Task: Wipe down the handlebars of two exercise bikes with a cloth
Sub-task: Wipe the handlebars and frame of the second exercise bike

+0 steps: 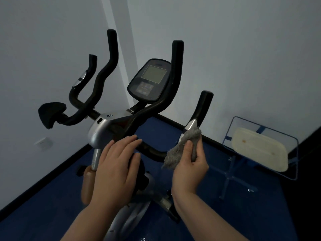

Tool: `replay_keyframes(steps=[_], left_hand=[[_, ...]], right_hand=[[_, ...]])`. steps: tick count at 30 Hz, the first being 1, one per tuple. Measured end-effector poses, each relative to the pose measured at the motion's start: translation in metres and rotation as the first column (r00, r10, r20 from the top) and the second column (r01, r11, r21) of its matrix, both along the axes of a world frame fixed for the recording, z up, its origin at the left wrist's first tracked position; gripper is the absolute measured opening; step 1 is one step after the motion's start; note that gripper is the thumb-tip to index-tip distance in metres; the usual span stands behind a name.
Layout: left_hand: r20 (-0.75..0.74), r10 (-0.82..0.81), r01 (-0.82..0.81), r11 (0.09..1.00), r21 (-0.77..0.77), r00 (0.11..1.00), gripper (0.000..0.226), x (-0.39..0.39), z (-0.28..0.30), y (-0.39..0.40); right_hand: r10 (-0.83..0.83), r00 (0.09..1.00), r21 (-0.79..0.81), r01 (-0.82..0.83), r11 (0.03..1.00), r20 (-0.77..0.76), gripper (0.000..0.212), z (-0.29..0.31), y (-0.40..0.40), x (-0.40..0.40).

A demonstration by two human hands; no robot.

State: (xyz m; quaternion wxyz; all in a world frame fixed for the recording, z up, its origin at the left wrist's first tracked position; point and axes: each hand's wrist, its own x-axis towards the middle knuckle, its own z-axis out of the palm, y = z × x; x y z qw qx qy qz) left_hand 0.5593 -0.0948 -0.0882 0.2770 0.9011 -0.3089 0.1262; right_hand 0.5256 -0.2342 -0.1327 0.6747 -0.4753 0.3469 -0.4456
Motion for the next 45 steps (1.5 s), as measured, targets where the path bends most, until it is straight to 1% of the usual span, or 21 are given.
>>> replay_keyframes(steps=[4,10,15,18,20,22,24,25,27,28,30,31,32,33,34,35,36,37,38,43,45], left_hand=[[-0.001,-0.048,0.047,0.997,-0.057,0.999,0.041,0.000,-0.014,0.007],[0.015,-0.109,0.109,0.989,-0.101,0.994,0.040,0.007,-0.024,0.017],[0.024,-0.125,0.127,0.984,-0.126,0.992,0.040,0.008,-0.031,0.021],[0.020,-0.132,0.134,0.974,-0.181,0.991,0.040,0.008,-0.032,0.020],[0.024,-0.136,0.138,0.966,-0.217,0.990,0.039,0.008,-0.031,0.018],[0.027,-0.132,0.134,0.963,-0.236,0.991,0.039,0.008,-0.030,0.018],[0.015,-0.103,0.104,0.964,-0.245,0.995,0.038,0.006,-0.029,0.017],[0.009,-0.078,0.078,0.968,-0.240,0.997,0.038,0.005,-0.028,0.014],[-0.005,-0.007,0.005,0.976,-0.218,1.000,0.036,-0.001,-0.027,0.007],[-0.017,0.028,-0.031,0.977,-0.213,0.999,0.034,-0.003,-0.026,0.003],[-0.047,0.075,-0.084,0.973,-0.217,0.996,0.031,-0.006,-0.024,-0.004],[-0.057,0.086,-0.096,0.972,-0.215,0.995,0.031,-0.006,-0.024,-0.006],[-0.059,0.088,-0.099,0.974,-0.204,0.994,0.031,-0.006,-0.025,-0.007],[-0.054,0.086,-0.094,0.978,-0.186,0.995,0.031,-0.005,-0.026,-0.006],[-0.048,0.081,-0.088,0.982,-0.167,0.996,0.031,-0.004,-0.027,-0.005],[-0.046,0.074,-0.080,0.985,-0.152,0.996,0.031,-0.004,-0.028,-0.004],[-0.048,0.067,-0.073,0.987,-0.142,0.997,0.031,-0.004,-0.029,-0.004],[-0.051,0.063,-0.069,0.989,-0.134,0.997,0.031,-0.004,-0.029,-0.003],[-0.057,0.063,-0.070,0.989,-0.131,0.996,0.031,-0.004,-0.029,-0.003],[-0.063,0.072,-0.080,0.986,-0.143,0.995,0.032,-0.006,-0.027,-0.004],[-0.063,0.066,-0.074,0.986,-0.147,0.996,0.032,-0.006,-0.027,-0.003]], right_hand=[[-0.062,0.998,0.008,0.062,0.998,-0.003,0.039,-0.005,0.020,-0.001],[-0.138,0.988,0.033,0.140,0.990,-0.065,0.041,-0.006,0.045,0.003],[-0.142,0.982,0.082,0.152,0.985,-0.122,0.039,0.001,0.062,0.004],[-0.075,0.986,0.163,0.099,0.982,-0.150,0.032,0.011,0.061,-0.001],[0.053,0.983,0.222,-0.013,0.975,-0.178,0.022,0.017,0.059,-0.014],[0.213,0.957,0.249,-0.160,0.955,-0.200,0.024,0.025,0.056,-0.035],[0.279,0.942,0.177,-0.247,0.953,-0.189,0.024,0.037,0.046,-0.054],[0.266,0.948,0.090,-0.253,0.963,-0.174,0.022,0.045,0.037,-0.061],[0.200,0.965,-0.172,-0.228,0.958,-0.169,0.029,0.062,0.011,-0.066],[0.192,0.962,-0.325,-0.248,0.913,-0.194,0.035,0.072,-0.004,-0.065],[0.217,0.911,-0.562,-0.390,0.729,-0.351,0.040,0.085,-0.030,-0.055],[0.187,0.862,-0.644,-0.481,0.595,-0.471,0.041,0.088,-0.040,-0.049],[0.109,0.808,-0.708,-0.564,0.425,-0.579,0.041,0.089,-0.049,-0.043],[0.006,0.763,-0.742,-0.630,0.230,-0.646,0.041,0.088,-0.057,-0.038],[-0.087,0.721,-0.725,-0.687,0.039,-0.688,0.039,0.085,-0.064,-0.032],[-0.162,0.678,-0.669,-0.734,-0.113,-0.717,0.038,0.082,-0.068,-0.027],[-0.217,0.640,-0.604,-0.768,-0.213,-0.737,0.037,0.079,-0.071,-0.023],[-0.249,0.615,-0.558,-0.786,-0.265,-0.748,0.036,0.076,-0.072,-0.021],[-0.257,0.601,-0.535,-0.795,-0.285,-0.757,0.035,0.073,-0.073,-0.020],[-0.258,0.593,-0.473,-0.784,-0.403,-0.763,0.029,0.066,-0.069,-0.016],[-0.268,0.542,-0.405,-0.808,-0.429,-0.797,0.025,0.067,-0.061,-0.010]])
